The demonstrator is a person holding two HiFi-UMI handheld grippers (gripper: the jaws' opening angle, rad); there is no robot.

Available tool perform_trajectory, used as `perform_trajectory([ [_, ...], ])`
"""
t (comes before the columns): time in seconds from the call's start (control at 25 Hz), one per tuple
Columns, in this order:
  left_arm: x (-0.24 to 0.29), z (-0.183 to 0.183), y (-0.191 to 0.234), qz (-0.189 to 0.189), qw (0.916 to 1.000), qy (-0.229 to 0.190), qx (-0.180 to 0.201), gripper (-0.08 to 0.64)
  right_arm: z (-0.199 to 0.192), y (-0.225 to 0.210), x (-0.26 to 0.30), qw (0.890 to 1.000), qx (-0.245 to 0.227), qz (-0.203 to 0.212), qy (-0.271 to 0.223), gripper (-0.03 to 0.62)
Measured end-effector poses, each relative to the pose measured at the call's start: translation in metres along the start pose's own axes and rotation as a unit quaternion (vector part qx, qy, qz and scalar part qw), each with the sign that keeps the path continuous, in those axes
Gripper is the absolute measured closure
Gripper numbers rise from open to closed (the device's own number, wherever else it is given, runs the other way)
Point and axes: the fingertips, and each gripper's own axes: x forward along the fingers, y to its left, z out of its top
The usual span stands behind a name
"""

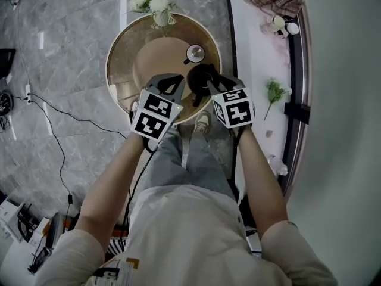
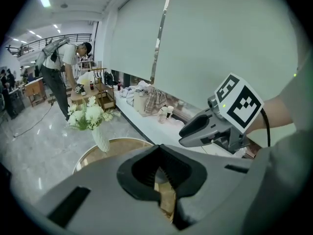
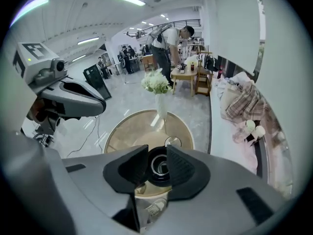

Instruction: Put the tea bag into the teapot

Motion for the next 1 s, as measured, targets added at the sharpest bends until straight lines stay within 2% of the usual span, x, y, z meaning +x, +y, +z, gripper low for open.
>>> perform_trajectory([
  [0.12,-0.017,0.019,0.001,0.01,0.9998,-0.018,0.006,0.552,0.024,-0.004,-0.028,0.999,0.002,-0.013,-0.038,0.507],
  [0.2,-0.029,0.035,0.0,0.017,0.9993,-0.031,0.012,0.552,0.04,-0.005,-0.048,0.998,0.023,-0.011,-0.065,0.534],
  [0.28,-0.043,0.051,-0.003,0.022,0.9986,-0.044,0.018,0.552,0.056,-0.006,-0.071,0.995,0.046,-0.004,-0.092,0.54],
  [0.52,-0.088,0.1,-0.011,0.037,0.9949,-0.09,0.027,0.552,0.103,0.001,-0.137,0.986,0.06,0.007,-0.158,0.561],
  [0.84,-0.14,0.167,-0.024,0.055,0.984,-0.154,0.071,0.552,0.166,0.006,-0.227,0.966,0.033,-0.007,-0.257,0.569],
  [1.0,-0.171,0.195,-0.032,0.073,0.9752,-0.18,0.106,0.552,0.189,0.014,-0.272,0.956,-0.007,-0.028,-0.293,0.571],
])
